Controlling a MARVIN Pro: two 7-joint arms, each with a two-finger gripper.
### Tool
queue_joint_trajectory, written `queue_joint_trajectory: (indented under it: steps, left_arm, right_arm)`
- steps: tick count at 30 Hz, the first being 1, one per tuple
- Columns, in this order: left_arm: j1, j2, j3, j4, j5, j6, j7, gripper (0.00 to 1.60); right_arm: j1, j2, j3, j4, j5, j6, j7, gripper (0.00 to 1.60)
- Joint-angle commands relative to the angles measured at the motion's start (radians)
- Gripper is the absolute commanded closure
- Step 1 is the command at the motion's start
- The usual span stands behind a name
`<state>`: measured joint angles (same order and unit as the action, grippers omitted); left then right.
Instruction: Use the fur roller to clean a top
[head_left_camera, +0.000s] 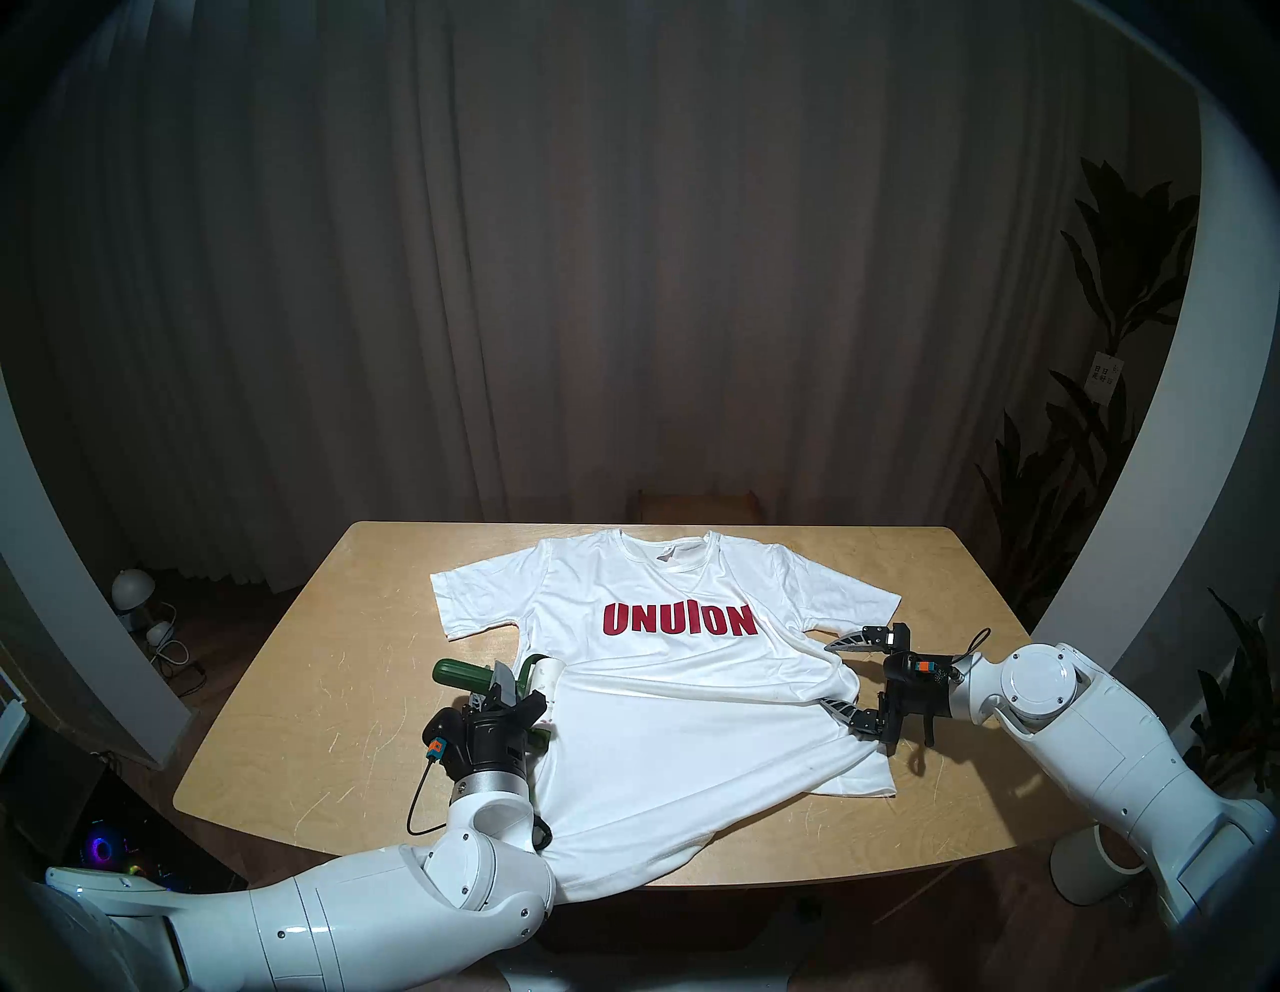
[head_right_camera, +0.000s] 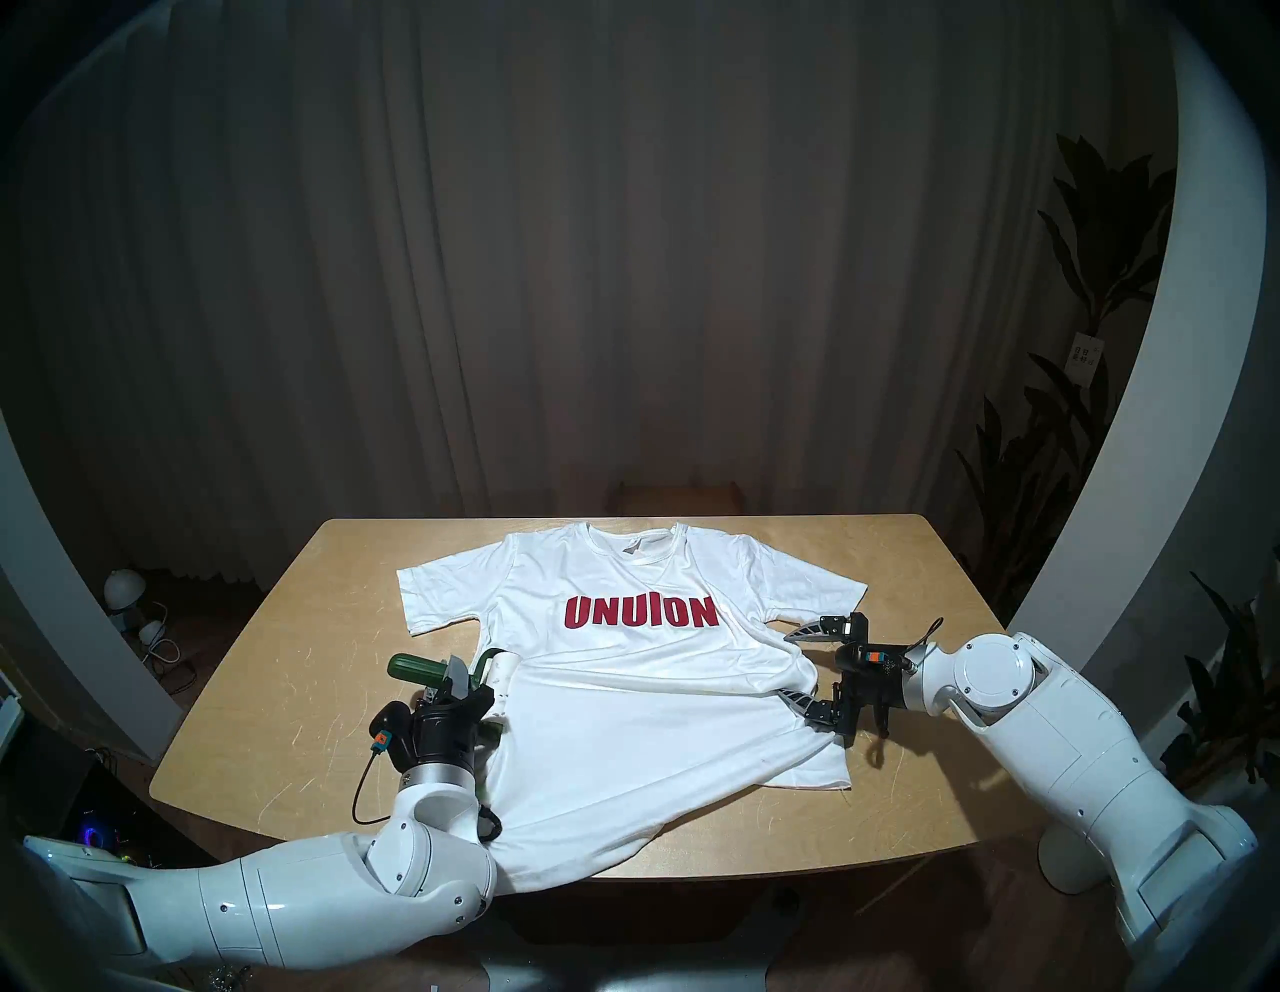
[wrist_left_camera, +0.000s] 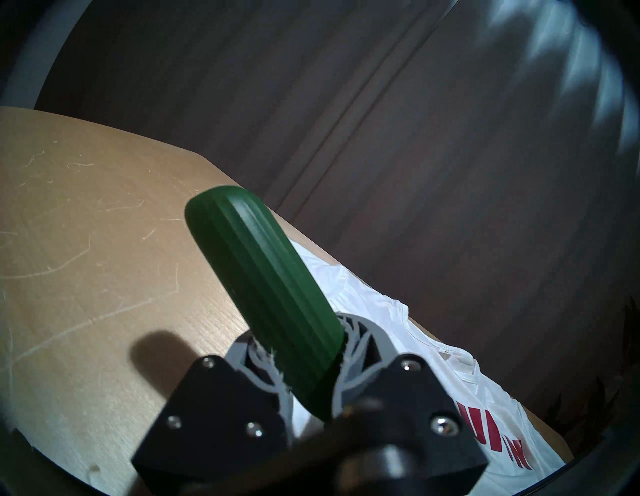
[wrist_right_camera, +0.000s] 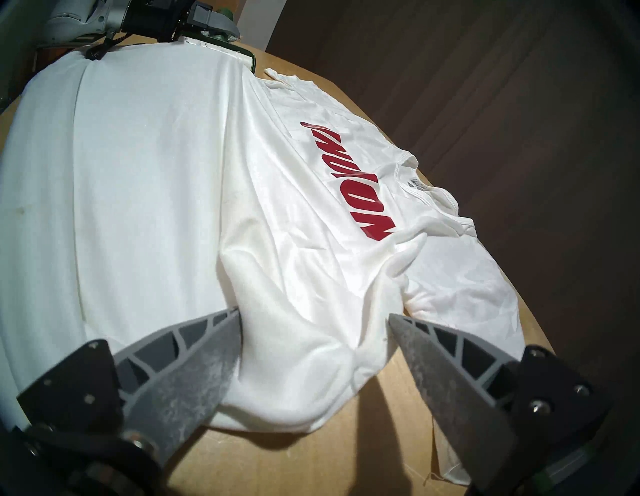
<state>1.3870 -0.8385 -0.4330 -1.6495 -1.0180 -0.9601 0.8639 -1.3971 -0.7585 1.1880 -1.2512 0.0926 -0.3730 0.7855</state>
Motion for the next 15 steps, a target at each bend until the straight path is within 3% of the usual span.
queue_joint_trajectory:
  steps: [1, 15]
  left_arm:
    - [0.049, 0.055, -0.024, 0.027, 0.005, 0.000, 0.041, 1.60]
    - [0.084, 0.136, -0.095, -0.030, 0.016, 0.000, 0.033, 1.60]
  right_arm:
    - [-0.082, -0.020, -0.086, 0.087, -0.068, 0.033, 0.007, 0.00]
    - [-0.073, -0.017, -0.105, 0.105, -0.050, 0.026, 0.002, 0.00]
